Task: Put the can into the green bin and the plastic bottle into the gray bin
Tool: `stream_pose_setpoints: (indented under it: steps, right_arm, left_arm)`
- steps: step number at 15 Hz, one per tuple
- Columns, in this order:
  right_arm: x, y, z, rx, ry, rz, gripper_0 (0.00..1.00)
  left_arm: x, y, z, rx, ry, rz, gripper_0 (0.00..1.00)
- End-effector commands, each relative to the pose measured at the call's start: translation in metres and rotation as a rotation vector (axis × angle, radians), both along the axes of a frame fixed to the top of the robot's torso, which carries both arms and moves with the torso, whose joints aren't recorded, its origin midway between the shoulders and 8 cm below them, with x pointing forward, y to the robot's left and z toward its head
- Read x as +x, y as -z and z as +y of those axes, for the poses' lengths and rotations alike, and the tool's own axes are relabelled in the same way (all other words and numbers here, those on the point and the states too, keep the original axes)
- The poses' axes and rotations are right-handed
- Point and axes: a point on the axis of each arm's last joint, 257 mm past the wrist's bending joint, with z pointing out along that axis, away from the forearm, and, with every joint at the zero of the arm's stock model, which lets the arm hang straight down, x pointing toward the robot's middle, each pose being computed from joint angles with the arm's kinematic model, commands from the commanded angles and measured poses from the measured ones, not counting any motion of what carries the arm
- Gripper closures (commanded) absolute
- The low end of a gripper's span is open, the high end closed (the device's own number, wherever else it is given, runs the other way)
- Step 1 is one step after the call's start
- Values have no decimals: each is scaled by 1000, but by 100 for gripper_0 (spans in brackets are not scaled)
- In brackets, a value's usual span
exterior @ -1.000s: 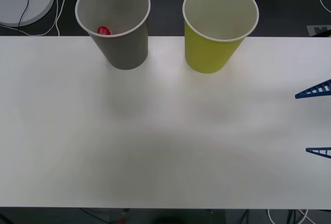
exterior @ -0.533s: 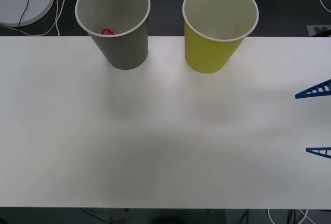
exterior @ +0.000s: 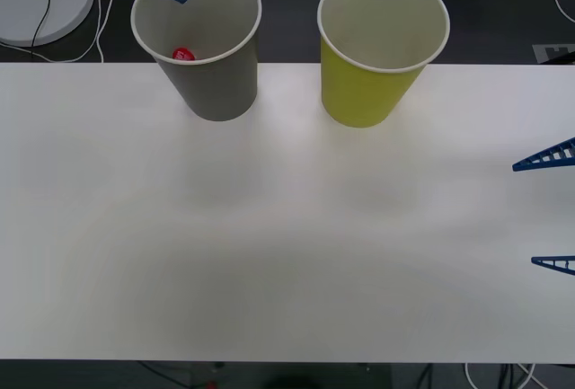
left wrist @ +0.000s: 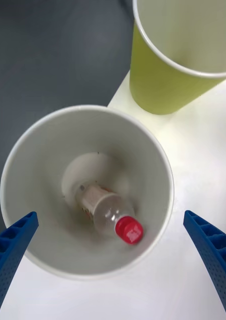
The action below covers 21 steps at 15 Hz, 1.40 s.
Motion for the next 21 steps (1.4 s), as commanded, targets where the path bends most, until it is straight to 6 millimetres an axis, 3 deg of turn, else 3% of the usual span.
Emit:
stream_pose_setpoints:
  steps: [1, 7, 13, 17, 21]
  right_arm:
    - [0, 0, 0, 0, 0, 0, 0]
    - [0, 0, 0, 0, 0, 0, 0]
    - [0, 0, 0, 0, 0, 0, 0]
    - [0, 0, 0, 0, 0, 0, 0]
    - [0, 0, 0, 0, 0, 0, 0]
  left_arm:
    - [-23, 9, 27, 2, 20, 13, 0]
    - [-66, 32, 61, -59, 70, 20, 0]
    - [-106, 72, 91, -140, 166, -35, 0]
    - [-124, 97, 111, -165, 234, -79, 0]
    - [-137, 122, 117, -175, 303, -124, 0]
